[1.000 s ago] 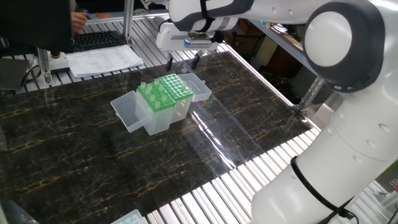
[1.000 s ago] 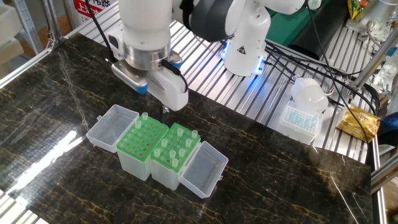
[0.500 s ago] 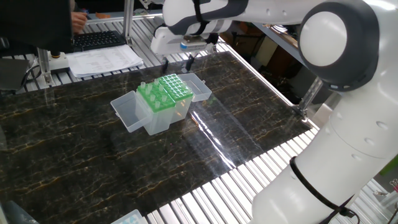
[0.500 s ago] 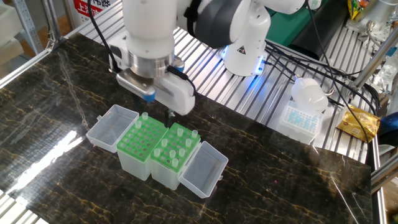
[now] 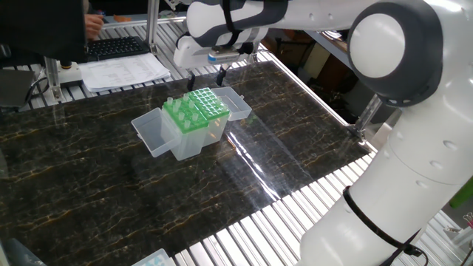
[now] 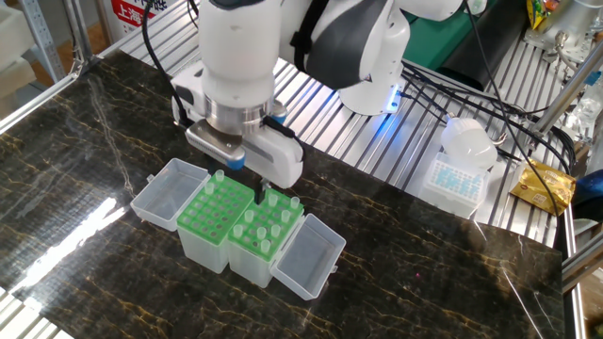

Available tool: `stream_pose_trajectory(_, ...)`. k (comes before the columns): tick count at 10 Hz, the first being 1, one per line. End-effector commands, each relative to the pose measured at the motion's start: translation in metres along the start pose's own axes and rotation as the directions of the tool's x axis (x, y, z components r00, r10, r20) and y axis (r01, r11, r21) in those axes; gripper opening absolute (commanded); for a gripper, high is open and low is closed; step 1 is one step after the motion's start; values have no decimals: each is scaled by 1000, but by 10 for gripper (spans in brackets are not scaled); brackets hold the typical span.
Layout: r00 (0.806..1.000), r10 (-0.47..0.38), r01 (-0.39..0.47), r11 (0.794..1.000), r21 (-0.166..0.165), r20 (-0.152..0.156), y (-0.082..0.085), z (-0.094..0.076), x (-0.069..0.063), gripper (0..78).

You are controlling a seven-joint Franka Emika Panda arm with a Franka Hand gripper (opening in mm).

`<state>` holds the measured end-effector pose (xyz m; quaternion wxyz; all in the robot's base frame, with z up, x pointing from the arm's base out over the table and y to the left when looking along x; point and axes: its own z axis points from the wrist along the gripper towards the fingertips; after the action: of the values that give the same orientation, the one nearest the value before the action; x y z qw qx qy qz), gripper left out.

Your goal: Transfer all large pipette tips from one holder to another

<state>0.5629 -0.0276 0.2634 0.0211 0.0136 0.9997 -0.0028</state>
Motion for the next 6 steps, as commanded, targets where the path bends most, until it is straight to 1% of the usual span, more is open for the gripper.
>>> stream_pose_trajectory(1,1000,5,-5,1000,1,4,6,4,0,775)
stream_pose_trajectory(6,1000,0,0,1000,2,12,11,16,-1,775)
